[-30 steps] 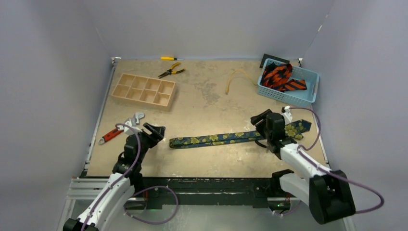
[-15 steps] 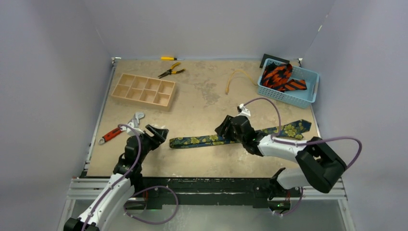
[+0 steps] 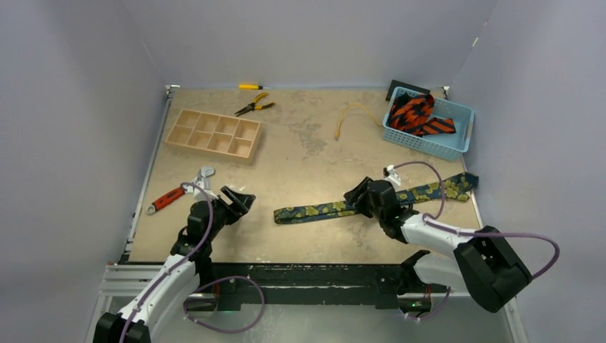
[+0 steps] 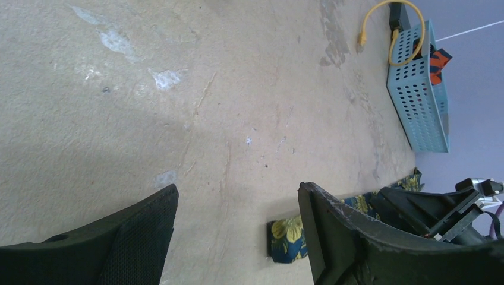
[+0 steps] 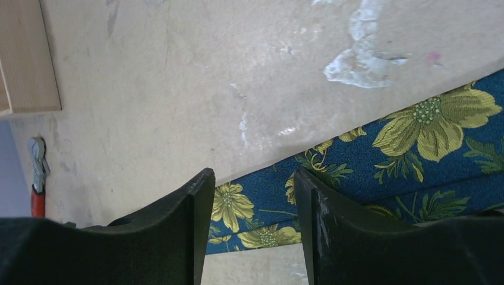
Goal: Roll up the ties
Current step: Flatten out the tie at the center of the board.
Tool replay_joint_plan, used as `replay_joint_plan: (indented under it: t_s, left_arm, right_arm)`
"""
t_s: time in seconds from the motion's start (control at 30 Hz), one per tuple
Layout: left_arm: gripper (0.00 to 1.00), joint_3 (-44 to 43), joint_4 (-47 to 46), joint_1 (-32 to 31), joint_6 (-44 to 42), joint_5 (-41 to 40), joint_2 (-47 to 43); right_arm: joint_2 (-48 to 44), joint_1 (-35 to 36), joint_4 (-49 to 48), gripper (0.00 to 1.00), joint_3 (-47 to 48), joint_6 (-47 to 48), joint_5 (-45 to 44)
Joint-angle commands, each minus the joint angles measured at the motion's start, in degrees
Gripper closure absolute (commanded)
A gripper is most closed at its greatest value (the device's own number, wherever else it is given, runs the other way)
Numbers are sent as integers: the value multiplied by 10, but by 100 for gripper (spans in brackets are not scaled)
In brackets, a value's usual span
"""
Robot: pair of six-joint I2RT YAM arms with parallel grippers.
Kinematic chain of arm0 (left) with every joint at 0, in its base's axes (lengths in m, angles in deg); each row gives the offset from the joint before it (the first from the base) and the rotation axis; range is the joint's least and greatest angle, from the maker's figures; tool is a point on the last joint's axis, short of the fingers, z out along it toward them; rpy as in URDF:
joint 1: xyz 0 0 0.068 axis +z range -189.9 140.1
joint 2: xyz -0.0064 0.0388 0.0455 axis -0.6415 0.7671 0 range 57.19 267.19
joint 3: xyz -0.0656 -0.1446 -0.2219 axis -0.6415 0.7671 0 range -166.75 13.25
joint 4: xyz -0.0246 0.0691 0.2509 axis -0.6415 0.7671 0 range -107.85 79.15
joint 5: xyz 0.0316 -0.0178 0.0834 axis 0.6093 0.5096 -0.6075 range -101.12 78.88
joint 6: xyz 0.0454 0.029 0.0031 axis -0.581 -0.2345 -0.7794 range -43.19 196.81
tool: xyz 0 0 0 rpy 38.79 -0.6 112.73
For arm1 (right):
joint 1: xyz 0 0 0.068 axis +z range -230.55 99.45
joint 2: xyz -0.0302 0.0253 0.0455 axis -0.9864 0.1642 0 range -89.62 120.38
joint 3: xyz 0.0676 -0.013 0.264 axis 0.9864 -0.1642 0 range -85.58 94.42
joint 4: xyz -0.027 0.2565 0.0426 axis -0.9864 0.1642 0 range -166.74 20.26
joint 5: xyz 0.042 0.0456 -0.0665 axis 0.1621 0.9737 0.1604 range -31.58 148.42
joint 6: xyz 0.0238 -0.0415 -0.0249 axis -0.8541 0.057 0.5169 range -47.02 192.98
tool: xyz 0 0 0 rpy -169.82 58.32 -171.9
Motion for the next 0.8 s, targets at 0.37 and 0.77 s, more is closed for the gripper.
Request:
replay_joint_plan:
  t_s: [0.37, 0.77]
  left_arm:
    - [31, -13, -121, -14, -29, 103, 117]
    - [32, -37, -190, -79, 44, 162, 222]
  right_arm:
    - [-30, 136, -25, 41, 74, 194, -2]
    - [122, 210, -131, 54, 97, 215, 42]
